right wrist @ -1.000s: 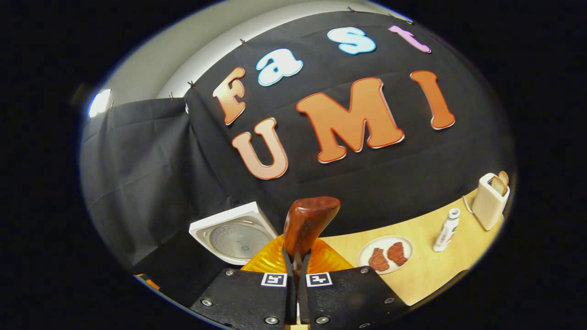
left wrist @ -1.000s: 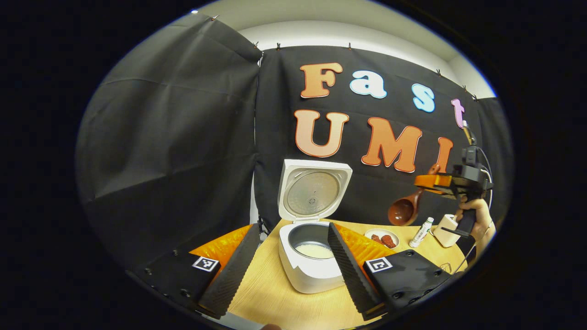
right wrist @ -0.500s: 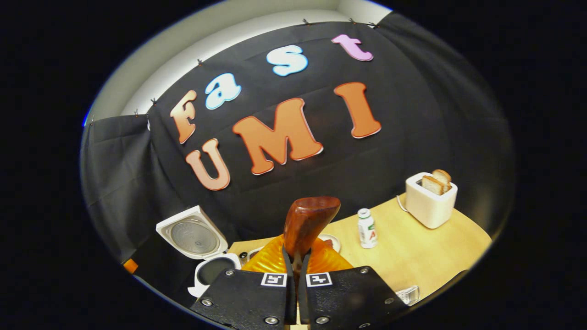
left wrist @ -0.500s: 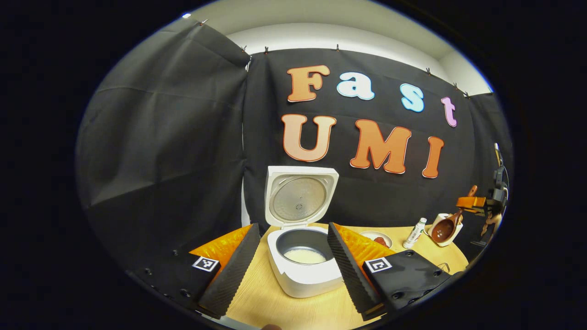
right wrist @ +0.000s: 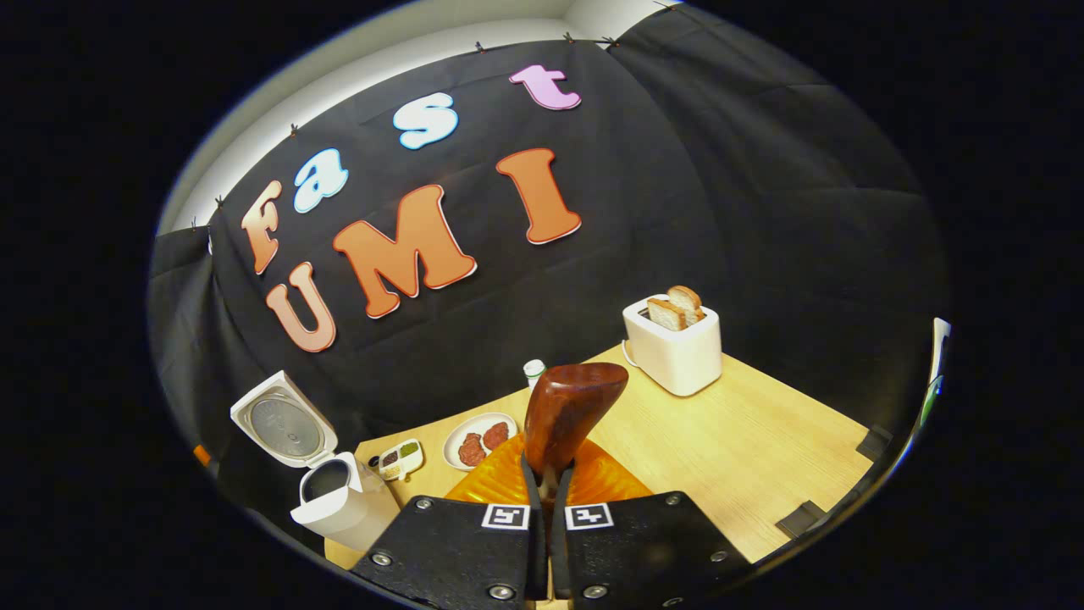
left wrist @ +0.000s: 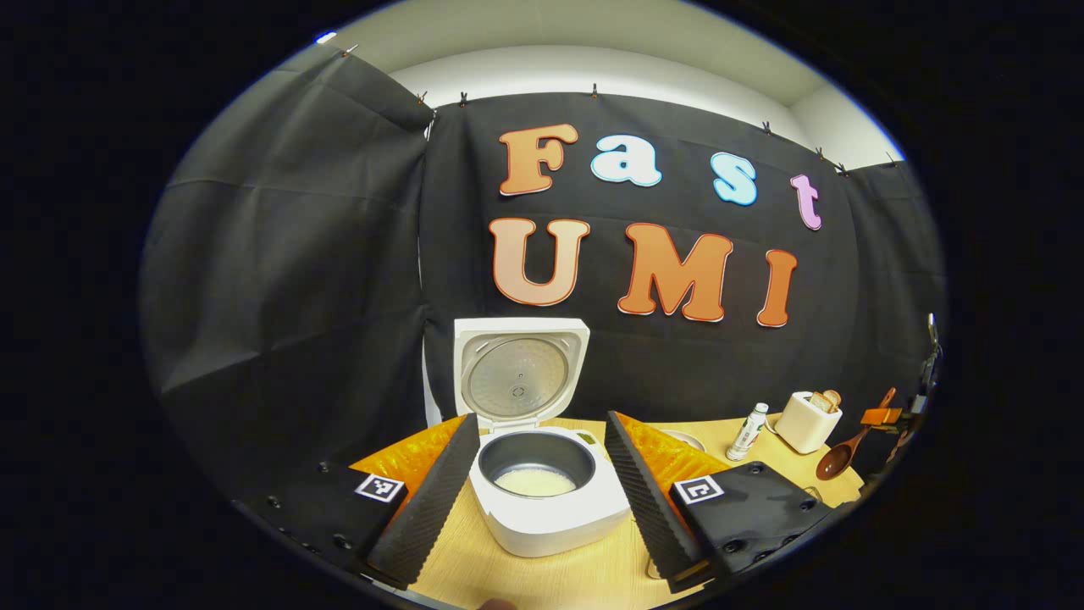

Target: Close the left gripper, press the button to open the rice cooker; take a wooden spoon from the chopstick holder with the right hand, scoop a spoonful of rice and pour it into the rice cooker, then put the wooden spoon back into the chopstick holder.

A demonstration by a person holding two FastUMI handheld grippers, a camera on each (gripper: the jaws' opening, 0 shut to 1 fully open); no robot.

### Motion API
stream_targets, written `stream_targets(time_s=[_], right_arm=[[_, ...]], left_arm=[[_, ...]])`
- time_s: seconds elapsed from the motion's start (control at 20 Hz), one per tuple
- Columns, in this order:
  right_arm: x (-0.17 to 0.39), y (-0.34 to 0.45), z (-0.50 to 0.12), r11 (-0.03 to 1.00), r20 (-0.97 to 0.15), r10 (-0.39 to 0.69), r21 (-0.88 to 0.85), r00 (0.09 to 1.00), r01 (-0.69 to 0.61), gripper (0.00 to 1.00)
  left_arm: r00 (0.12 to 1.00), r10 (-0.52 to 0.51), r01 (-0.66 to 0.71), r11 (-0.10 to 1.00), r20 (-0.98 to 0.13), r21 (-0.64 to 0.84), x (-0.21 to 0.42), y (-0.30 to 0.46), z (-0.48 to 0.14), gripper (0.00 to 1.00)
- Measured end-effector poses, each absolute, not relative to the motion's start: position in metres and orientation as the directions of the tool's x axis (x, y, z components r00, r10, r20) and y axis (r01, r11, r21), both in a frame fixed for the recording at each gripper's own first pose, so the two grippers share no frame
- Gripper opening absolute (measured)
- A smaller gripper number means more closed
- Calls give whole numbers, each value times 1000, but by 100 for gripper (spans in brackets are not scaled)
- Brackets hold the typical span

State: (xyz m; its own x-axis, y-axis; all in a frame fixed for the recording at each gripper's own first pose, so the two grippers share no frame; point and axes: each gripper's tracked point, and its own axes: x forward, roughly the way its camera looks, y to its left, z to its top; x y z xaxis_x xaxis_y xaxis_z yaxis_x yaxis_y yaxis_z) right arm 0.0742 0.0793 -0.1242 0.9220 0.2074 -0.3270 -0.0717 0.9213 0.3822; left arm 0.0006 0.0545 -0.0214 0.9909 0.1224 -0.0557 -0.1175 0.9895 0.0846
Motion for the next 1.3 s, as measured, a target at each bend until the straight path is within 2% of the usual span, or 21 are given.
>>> stream_targets(time_s=[0.2,0.35,0.75,0.95,1.05,1.2,1.3], right_arm=[[68,57,-162,910,-376,170,414,911,1,1],[67,46,-184,902,-366,148,431,919,27,1],[67,45,-243,853,-416,163,515,895,84,1],[67,47,-250,850,-405,159,520,901,84,1],[68,49,-260,844,-430,172,529,887,93,9],[67,49,-259,827,-424,187,555,886,91,15],[67,51,-257,829,-425,194,552,884,83,27]], left_arm=[[990,121,-113,988,-73,104,5,45,-27,100],[990,114,-106,990,-88,98,6,39,-34,100],[986,126,-115,988,-112,99,7,33,-42,100],[985,126,-113,987,-117,116,5,30,-46,100],[985,123,-110,988,-124,106,6,29,-48,100],[985,121,-109,989,-127,98,5,28,-49,100],[985,120,-108,989,-123,100,4,27,-47,100]])
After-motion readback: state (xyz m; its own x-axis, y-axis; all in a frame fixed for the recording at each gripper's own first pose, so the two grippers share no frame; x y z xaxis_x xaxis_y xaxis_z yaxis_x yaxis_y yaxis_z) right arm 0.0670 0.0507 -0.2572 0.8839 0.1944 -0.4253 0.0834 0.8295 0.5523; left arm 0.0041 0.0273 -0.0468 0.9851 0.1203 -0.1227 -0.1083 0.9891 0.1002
